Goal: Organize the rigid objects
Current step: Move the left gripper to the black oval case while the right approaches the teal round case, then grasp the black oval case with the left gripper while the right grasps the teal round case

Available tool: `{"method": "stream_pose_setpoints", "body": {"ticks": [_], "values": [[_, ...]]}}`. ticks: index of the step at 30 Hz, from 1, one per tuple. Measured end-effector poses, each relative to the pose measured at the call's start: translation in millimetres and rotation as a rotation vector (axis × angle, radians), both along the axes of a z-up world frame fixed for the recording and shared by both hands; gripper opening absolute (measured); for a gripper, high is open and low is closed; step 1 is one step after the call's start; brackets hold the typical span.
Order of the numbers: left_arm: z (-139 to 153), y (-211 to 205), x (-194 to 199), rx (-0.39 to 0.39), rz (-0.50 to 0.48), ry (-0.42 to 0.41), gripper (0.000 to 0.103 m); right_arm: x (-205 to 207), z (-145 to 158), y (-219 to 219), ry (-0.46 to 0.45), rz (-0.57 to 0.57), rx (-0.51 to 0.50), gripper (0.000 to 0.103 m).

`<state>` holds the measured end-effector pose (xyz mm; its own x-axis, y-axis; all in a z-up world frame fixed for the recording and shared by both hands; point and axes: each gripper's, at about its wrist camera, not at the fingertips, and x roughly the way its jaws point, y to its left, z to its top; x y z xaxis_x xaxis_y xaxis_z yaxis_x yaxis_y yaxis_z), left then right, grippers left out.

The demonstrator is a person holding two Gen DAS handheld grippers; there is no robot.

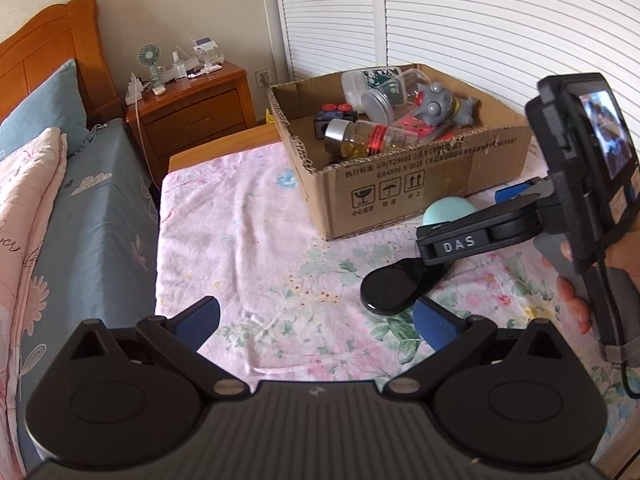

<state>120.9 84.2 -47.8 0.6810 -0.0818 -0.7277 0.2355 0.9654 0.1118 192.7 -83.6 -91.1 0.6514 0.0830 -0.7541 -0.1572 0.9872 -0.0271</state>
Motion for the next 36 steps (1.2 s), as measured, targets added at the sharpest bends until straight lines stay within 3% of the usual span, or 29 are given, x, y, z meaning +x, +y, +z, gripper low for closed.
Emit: {"method": "stream_pose_setpoints", "body": {"ticks": [9,15,25,36], "values": [[-13.4,-21.1,16.6,0.014,-0.084,0.038,0.102,-24.2,3.2,-50.2,0.024,-0.039,0.0,0.103],[-29.0,-36.0,41.7,-0.036,-0.073,0.11,0.102,-30.2,3.5,-67.7,0.02,-0.049,0.002,0.103],[-49.0,-58.8,79.9,-0.094,-0.034,0.126,0.102,-35.7,0.9,-74.9,-0.015,-0.049,0.006,0.103],[-49.8,-33.3,53.3,-0.065,0.007,0.135,0.102,-36.3,0.0,-77.3,-0.023,-0.036,0.007,0.103]]}}
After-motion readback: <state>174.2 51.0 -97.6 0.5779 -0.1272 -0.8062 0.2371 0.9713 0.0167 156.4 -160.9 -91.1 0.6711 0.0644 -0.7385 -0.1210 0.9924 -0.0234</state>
